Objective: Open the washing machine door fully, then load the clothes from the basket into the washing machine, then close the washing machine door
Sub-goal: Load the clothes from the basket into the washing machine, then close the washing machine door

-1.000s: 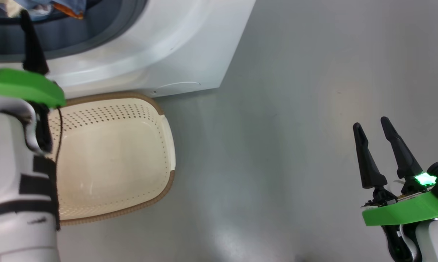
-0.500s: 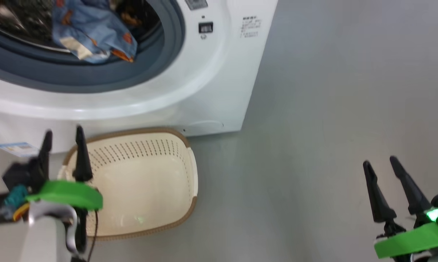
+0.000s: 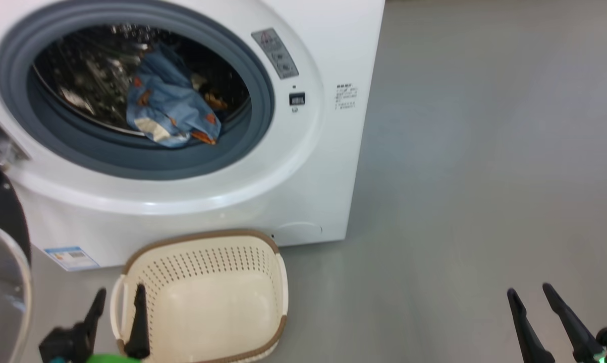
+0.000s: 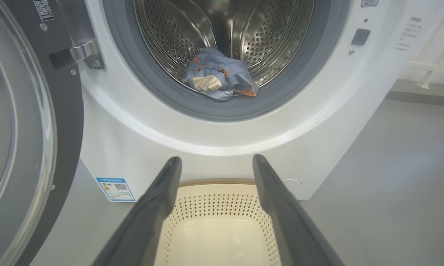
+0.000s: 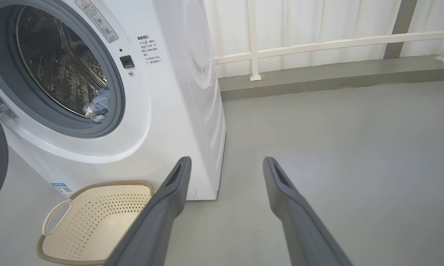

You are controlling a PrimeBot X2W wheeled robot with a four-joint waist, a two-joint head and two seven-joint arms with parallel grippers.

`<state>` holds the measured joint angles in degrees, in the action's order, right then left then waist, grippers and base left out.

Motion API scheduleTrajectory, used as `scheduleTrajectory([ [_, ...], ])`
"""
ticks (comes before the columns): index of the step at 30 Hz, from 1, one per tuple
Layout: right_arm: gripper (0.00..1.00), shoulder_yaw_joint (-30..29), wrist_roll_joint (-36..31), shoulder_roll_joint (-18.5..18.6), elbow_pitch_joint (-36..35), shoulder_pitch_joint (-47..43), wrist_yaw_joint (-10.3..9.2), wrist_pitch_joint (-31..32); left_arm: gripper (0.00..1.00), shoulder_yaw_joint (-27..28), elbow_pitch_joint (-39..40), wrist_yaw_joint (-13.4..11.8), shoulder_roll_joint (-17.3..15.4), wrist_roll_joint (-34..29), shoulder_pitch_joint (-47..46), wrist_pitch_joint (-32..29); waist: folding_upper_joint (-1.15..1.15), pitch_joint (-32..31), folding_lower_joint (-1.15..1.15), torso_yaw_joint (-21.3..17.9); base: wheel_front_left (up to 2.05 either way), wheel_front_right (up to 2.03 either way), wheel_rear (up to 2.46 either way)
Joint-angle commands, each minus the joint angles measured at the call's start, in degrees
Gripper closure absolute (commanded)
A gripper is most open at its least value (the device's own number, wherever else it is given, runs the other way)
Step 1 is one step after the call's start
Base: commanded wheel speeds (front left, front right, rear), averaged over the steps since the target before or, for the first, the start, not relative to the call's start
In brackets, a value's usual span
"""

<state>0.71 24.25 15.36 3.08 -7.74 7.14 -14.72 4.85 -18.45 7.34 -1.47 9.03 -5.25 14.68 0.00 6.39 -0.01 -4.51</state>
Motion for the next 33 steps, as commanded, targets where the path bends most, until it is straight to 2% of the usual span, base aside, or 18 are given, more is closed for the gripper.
scheduleTrajectory([
  [1,0.00,0.50,-0.35,1.65,-0.98,-0.90,0.35,-0.28,0.00,1.79,2.05,0.14,-1.42,0.50,1.08,0.32,0.00,-4.05,0.01,0.60,0.00,0.00,0.00],
  [13,0.00,-0.49,-0.63,1.91,-1.59,-4.02,0.35,-0.28,0.00,2.51,7.42,0.14,-1.42,0.17,8.76,0.32,0.00,-6.20,0.01,1.81,0.00,0.00,0.00],
  [27,0.00,-0.33,-0.55,2.12,-1.93,-4.08,0.35,-0.28,0.00,3.13,9.56,-0.77,-1.41,1.44,9.89,0.32,0.00,-5.94,0.01,2.42,-0.02,0.02,0.00],
  [33,0.00,-0.36,-0.55,2.10,-1.95,-3.92,0.35,-0.28,0.00,3.15,9.63,-1.13,-1.41,1.50,9.78,0.32,0.00,-5.82,0.01,2.80,-0.70,0.70,0.00],
])
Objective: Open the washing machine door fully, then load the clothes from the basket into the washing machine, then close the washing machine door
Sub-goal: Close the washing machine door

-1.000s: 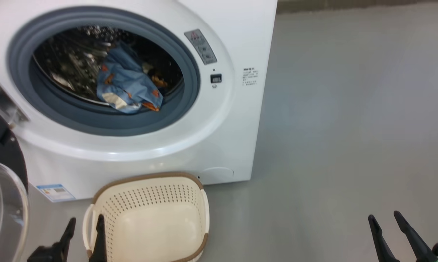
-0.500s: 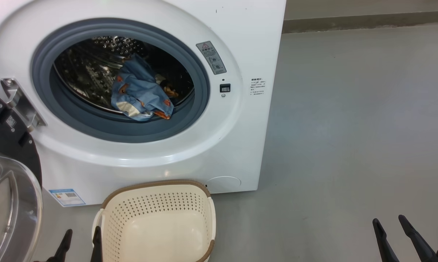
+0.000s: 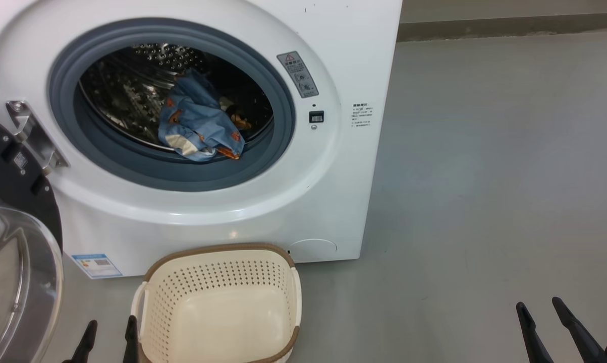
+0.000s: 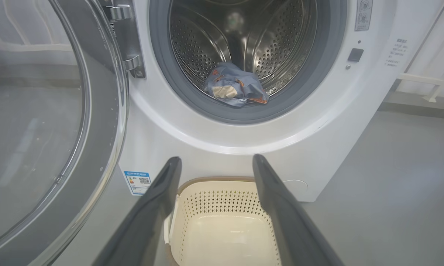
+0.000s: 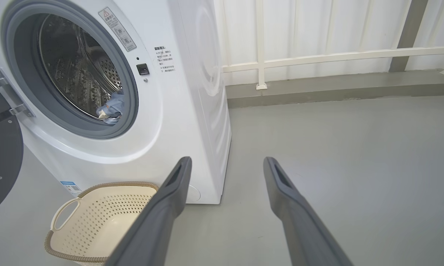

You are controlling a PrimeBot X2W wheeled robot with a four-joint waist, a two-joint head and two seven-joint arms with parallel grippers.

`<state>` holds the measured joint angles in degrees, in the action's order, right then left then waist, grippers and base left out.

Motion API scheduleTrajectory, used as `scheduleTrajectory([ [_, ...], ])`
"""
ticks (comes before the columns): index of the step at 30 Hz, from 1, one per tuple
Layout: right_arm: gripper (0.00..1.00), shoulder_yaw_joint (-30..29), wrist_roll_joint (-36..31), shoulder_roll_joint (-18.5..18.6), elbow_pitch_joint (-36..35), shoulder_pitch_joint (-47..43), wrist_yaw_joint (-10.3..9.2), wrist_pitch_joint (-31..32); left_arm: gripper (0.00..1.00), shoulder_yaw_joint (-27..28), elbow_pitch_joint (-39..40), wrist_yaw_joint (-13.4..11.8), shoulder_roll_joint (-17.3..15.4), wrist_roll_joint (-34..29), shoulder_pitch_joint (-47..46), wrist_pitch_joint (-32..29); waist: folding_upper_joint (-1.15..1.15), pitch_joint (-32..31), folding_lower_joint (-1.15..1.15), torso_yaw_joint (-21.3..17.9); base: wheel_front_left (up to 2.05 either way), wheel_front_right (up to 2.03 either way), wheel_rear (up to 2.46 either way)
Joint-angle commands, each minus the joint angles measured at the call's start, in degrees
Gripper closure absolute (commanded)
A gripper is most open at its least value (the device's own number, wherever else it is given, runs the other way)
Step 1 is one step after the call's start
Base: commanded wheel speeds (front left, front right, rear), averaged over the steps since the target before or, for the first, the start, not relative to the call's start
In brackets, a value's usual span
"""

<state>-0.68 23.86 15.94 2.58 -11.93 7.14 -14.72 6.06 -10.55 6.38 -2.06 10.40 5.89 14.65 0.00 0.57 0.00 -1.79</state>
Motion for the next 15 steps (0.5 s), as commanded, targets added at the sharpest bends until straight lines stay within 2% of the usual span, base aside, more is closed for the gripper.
scheduleTrajectory([
  [1,0.00,1.03,-0.17,1.50,-1.44,0.28,0.35,-0.28,0.00,1.90,1.75,-0.16,-0.82,0.14,-1.33,0.35,0.00,-0.01,0.00,0.16,-1.17,1.17,0.00],
  [10,0.00,1.13,-0.18,1.44,-1.43,0.37,0.35,-0.28,0.00,1.71,2.24,-0.38,-0.82,0.56,-1.01,0.35,0.00,-0.18,0.00,0.52,-1.63,1.63,0.00],
  [15,0.00,1.02,-0.15,1.44,-1.46,0.46,0.35,-0.28,0.00,1.61,2.42,-0.28,-0.82,0.84,-1.01,0.35,0.00,-0.18,0.00,0.76,-1.13,1.13,0.00],
])
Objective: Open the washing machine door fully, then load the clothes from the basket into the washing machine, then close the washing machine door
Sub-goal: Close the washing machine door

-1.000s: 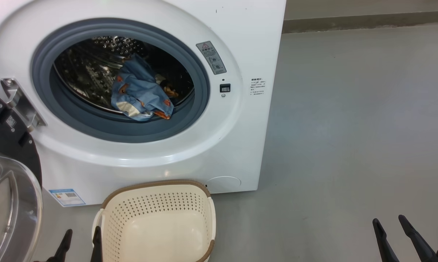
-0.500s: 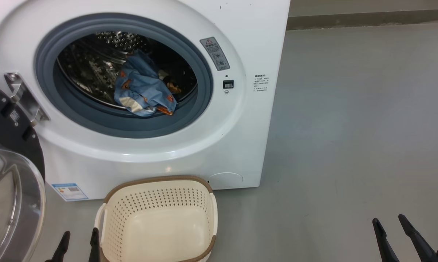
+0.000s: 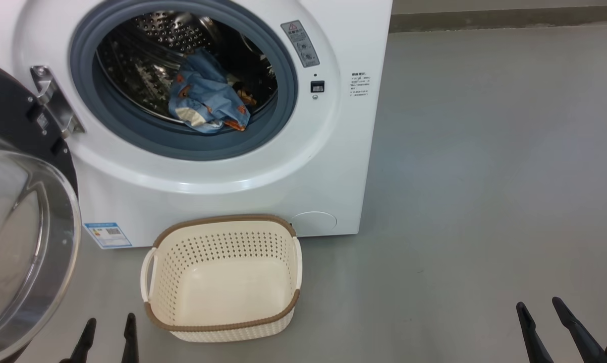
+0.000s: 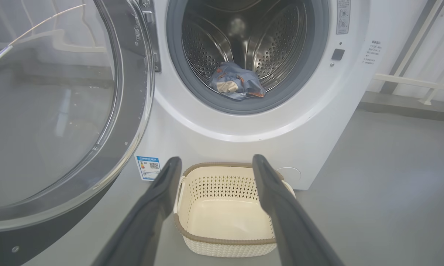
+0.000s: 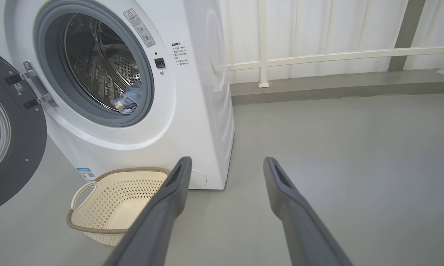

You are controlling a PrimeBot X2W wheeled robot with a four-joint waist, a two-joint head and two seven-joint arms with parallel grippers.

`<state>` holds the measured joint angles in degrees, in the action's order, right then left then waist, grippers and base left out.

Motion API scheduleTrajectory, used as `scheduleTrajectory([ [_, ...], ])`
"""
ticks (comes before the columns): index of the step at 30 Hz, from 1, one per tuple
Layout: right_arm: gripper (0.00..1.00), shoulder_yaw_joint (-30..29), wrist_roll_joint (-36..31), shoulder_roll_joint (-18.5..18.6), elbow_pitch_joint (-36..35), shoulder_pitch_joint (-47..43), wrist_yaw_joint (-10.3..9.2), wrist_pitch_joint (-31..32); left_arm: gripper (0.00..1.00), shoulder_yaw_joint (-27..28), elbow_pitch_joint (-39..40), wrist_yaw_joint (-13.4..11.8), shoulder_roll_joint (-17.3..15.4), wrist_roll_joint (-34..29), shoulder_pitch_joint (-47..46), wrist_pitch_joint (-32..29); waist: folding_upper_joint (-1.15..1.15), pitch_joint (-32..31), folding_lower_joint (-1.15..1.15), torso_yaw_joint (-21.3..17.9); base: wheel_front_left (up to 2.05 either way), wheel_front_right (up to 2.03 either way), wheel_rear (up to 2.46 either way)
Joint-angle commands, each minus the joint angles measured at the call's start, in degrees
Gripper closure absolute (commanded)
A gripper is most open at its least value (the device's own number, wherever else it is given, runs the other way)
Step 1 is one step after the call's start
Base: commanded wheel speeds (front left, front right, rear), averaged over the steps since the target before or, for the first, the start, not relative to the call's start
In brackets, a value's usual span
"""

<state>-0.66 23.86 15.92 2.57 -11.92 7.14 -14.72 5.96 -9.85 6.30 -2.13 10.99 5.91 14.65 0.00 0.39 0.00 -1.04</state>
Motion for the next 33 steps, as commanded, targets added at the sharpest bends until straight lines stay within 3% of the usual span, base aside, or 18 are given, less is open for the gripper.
scheduleTrajectory([
  [1,0.00,1.00,-0.16,1.43,-1.46,0.46,0.35,-0.28,0.00,1.69,1.75,-0.19,-0.75,0.26,-1.06,0.35,0.00,0.00,0.00,0.08,-0.72,0.72,0.00],
  [15,0.00,2.60,-0.10,1.39,-1.35,1.20,0.35,-0.28,0.00,1.09,2.05,-1.24,-0.75,1.69,-0.87,0.35,0.00,-0.06,0.00,2.99,-0.11,0.11,0.00],
  [33,0.00,13.54,0.95,2.53,1.00,7.57,0.35,-0.28,0.00,-0.10,1.52,-5.12,-0.75,5.21,2.03,0.35,0.00,-0.92,0.00,16.93,0.00,0.00,0.00],
])
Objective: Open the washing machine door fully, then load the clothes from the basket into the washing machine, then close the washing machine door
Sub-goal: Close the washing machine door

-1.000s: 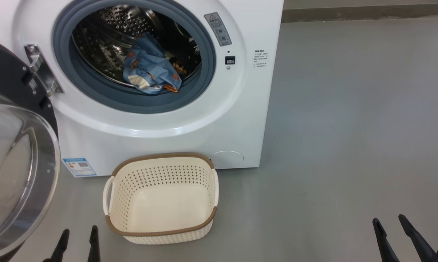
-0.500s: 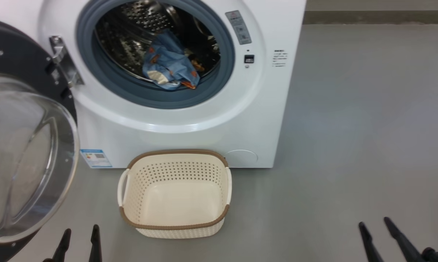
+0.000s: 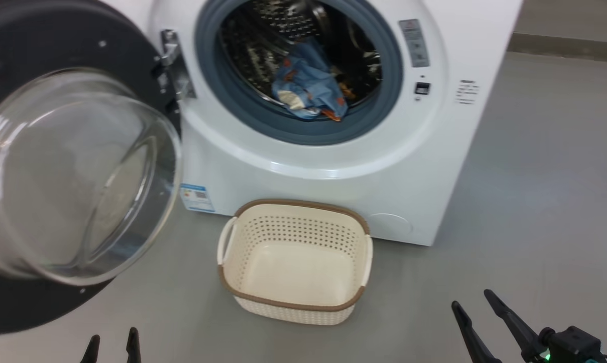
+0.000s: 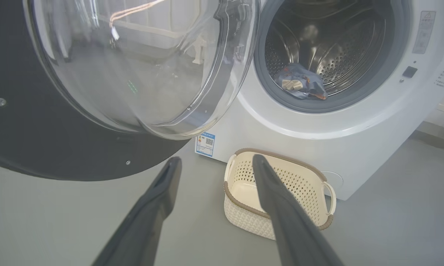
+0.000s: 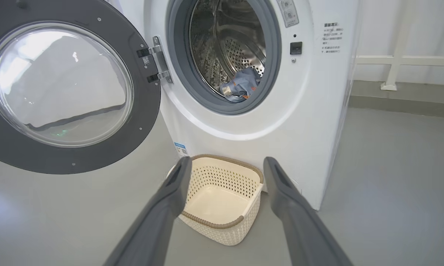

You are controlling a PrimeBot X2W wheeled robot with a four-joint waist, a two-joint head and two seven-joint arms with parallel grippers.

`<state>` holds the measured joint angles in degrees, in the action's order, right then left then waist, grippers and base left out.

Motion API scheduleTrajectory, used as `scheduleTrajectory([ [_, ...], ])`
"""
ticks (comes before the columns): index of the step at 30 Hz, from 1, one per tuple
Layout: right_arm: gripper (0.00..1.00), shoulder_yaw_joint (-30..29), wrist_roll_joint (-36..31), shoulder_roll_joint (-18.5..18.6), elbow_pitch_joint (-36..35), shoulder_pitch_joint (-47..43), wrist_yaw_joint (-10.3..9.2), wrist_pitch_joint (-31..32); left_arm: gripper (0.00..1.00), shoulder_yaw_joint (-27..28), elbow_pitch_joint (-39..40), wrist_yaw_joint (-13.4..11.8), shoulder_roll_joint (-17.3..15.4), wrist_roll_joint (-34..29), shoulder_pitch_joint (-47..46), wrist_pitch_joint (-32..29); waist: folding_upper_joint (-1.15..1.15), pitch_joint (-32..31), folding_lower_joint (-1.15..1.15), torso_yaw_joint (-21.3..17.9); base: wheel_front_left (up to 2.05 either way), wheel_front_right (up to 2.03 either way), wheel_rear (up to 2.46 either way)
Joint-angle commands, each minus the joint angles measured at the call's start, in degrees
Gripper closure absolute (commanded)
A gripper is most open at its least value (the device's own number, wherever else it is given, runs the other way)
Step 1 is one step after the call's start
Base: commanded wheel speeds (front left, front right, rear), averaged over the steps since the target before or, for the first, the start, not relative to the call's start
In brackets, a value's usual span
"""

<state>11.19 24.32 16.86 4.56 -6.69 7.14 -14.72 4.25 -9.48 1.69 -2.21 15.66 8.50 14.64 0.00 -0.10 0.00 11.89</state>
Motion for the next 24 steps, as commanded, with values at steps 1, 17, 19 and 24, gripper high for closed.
scheduleTrajectory([
  [1,0.00,2.04,0.54,1.64,-0.92,2.64,0.35,-0.28,0.00,1.63,1.17,-0.73,-0.66,0.70,-0.54,0.36,0.00,-0.42,0.00,4.83,0.00,0.00,0.00],
  [17,0.00,6.86,0.98,3.12,0.39,7.79,0.35,-0.28,0.00,1.62,2.15,-2.85,-0.66,2.78,-0.44,0.36,0.00,0.63,0.00,14.39,0.00,0.00,0.00],
  [19,0.00,7.28,0.99,3.36,0.52,8.54,0.35,-0.28,0.00,1.58,2.54,-3.22,-0.66,2.95,-0.56,0.36,0.00,1.01,0.00,15.87,0.00,0.00,0.00],
  [24,0.00,8.72,1.17,4.19,0.57,10.11,0.35,-0.28,0.00,1.98,3.59,-4.03,-0.66,3.89,-0.77,0.36,0.00,2.22,0.00,17.07,0.00,0.00,0.00],
])
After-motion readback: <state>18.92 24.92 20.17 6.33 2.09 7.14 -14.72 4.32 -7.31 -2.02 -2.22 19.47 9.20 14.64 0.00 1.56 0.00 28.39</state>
